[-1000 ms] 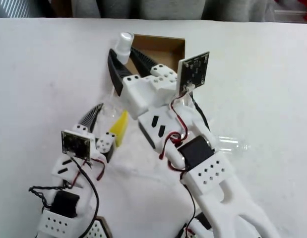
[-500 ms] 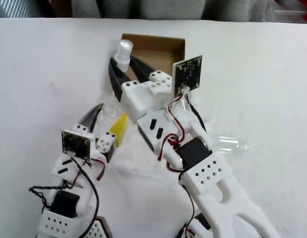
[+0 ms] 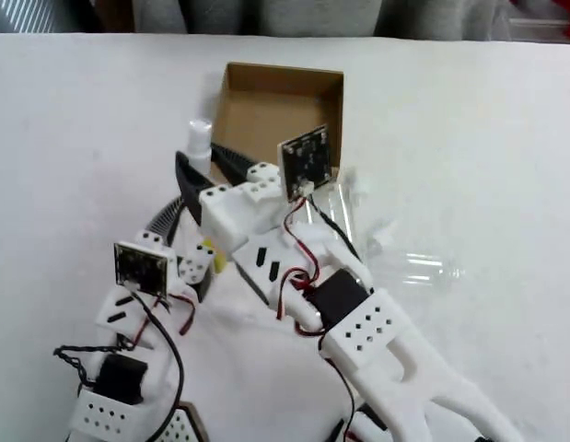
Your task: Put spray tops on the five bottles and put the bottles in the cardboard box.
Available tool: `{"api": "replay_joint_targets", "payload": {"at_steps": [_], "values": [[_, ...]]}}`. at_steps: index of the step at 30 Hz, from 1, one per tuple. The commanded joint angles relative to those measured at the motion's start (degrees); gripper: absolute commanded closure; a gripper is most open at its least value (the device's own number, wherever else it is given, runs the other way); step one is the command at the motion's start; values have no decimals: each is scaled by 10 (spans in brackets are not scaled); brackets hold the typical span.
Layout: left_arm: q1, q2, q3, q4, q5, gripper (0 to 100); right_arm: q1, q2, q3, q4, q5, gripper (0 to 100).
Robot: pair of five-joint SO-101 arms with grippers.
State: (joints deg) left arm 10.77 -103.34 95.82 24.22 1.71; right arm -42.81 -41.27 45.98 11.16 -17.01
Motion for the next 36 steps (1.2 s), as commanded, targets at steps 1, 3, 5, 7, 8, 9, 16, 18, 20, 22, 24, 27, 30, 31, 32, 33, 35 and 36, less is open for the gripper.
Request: {"api": "replay_joint_targets", "payload": {"at_steps": [1,3,5,7,8,9,16,18,20,22,24,27,30,31,32,33,35,36], "values": [[0,-9,-7,-4,6,918,-3,-7,4,-7,-4,974],[0,-9,-7,-4,6,918,-4,-7,6,-7,-4,974],[0,-9,-7,-4,6,918,-4,-7,6,-7,-4,974],[0,-9,-7,-4,6,918,-4,-7,6,-6,-4,974],[0,-9,-7,-4,6,918,-4,-7,6,0,-4,974],[0,-9,-7,-4,6,918,-4,-7,6,15,-4,974],[0,-9,-7,-4,6,918,-4,-3,5,64,-4,974],[0,-9,-7,-4,6,918,-7,-2,5,63,-4,973],[0,-9,-7,-4,6,918,-19,-4,4,63,-4,955],[0,-9,-7,-4,6,918,-29,-7,4,63,-4,898],[0,-9,-7,-4,6,918,-33,-7,3,63,-4,830],[0,-9,-7,-4,6,918,-32,-11,1,63,-4,763],[0,-9,-7,-4,6,918,-32,-40,-5,80,-4,767],[0,-9,-7,-4,6,918,-33,-55,-11,89,-4,769],[0,-9,-7,-4,6,918,-34,-72,-18,100,-4,768],[0,-9,-7,-4,6,918,-33,-88,-27,113,-4,768],[0,-9,-7,-4,6,918,-31,-120,-48,138,-4,768],[0,-9,-7,-4,6,918,-30,-135,-58,153,-4,768]]}}
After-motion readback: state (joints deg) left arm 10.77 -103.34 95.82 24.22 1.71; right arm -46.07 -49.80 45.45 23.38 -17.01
